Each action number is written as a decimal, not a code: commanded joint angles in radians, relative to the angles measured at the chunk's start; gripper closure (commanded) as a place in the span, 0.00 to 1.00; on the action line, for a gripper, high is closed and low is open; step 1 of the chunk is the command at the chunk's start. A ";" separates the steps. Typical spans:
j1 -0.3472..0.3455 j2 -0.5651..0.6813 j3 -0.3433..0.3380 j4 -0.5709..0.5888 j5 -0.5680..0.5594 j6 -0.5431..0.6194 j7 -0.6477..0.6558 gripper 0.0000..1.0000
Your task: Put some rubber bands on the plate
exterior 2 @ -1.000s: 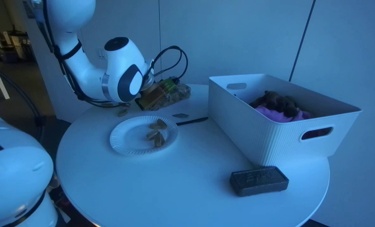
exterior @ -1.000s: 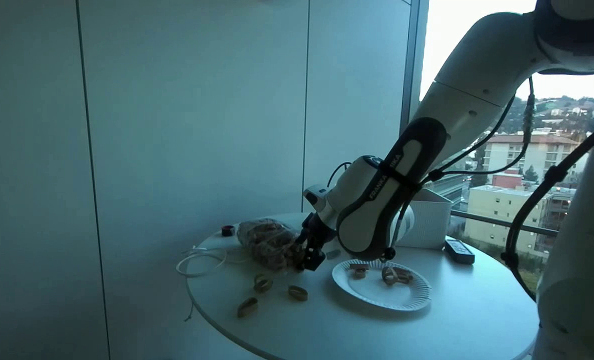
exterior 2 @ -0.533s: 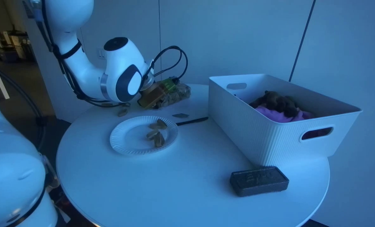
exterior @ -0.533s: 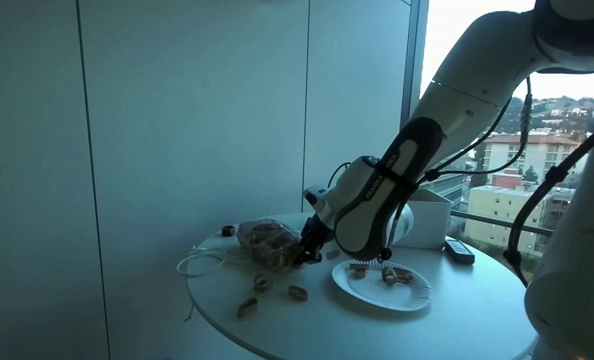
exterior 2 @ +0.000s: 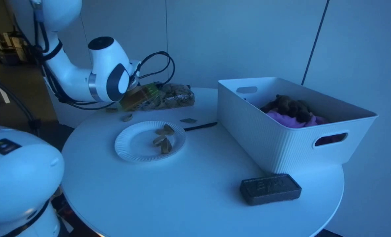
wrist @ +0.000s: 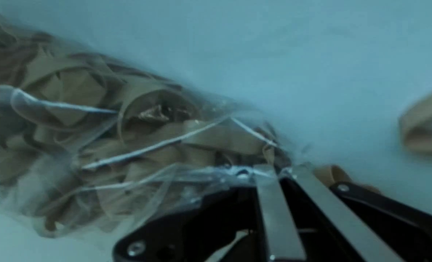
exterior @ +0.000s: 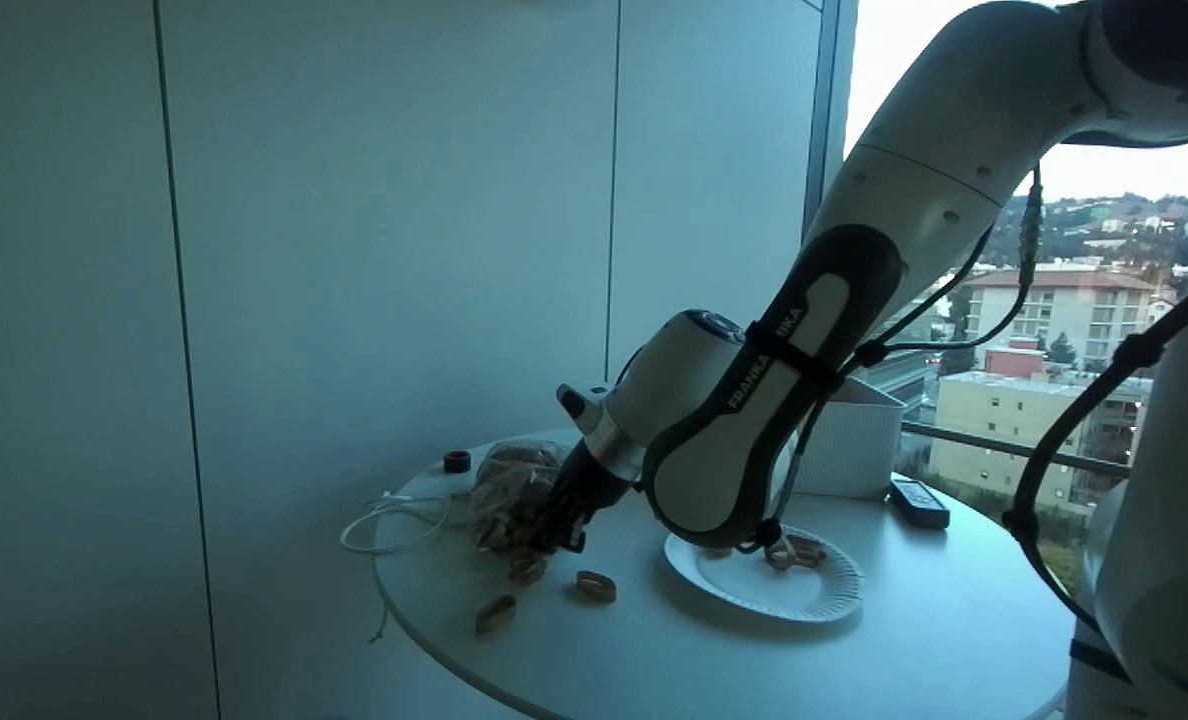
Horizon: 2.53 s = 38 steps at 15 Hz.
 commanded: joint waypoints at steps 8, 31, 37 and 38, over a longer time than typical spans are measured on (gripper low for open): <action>0.030 -0.387 -0.104 0.015 -0.092 -0.298 0.096 0.25; -0.112 -0.565 -0.326 -0.015 -0.041 -1.073 0.204 0.25; -0.125 -0.533 -0.315 -0.017 -0.033 -1.081 0.216 0.68; -0.125 -0.544 -0.311 -0.017 -0.034 -1.087 0.216 0.68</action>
